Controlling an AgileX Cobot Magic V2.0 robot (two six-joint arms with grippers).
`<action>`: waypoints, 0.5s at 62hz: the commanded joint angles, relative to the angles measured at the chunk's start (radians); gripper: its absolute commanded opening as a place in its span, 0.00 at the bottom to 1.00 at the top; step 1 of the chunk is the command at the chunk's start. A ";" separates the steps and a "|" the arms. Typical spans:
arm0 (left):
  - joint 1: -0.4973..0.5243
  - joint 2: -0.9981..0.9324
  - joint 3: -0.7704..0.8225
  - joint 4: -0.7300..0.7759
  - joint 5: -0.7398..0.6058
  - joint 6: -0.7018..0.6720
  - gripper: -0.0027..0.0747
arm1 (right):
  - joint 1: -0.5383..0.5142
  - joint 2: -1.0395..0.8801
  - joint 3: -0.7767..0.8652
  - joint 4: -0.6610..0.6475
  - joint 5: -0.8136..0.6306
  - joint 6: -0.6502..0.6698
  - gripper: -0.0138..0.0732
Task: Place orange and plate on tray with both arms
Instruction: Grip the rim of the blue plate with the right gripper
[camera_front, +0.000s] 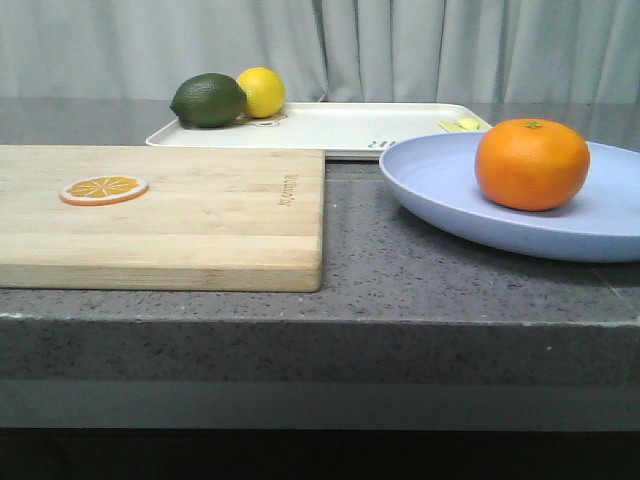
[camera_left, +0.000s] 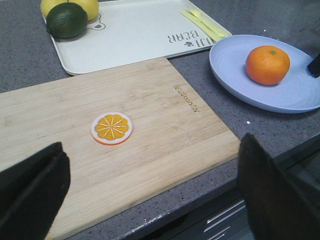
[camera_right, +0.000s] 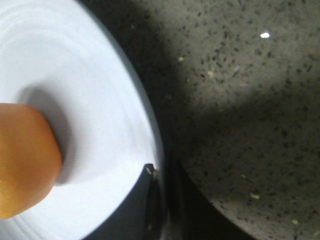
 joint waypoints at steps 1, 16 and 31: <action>0.000 0.002 -0.028 -0.004 -0.082 0.000 0.89 | -0.003 -0.028 -0.028 0.048 -0.013 -0.017 0.12; 0.000 0.002 -0.028 -0.004 -0.082 0.000 0.89 | -0.003 -0.028 -0.028 0.088 -0.008 -0.017 0.10; 0.000 0.002 -0.028 -0.004 -0.082 0.000 0.89 | 0.000 -0.028 -0.030 0.137 0.027 -0.017 0.10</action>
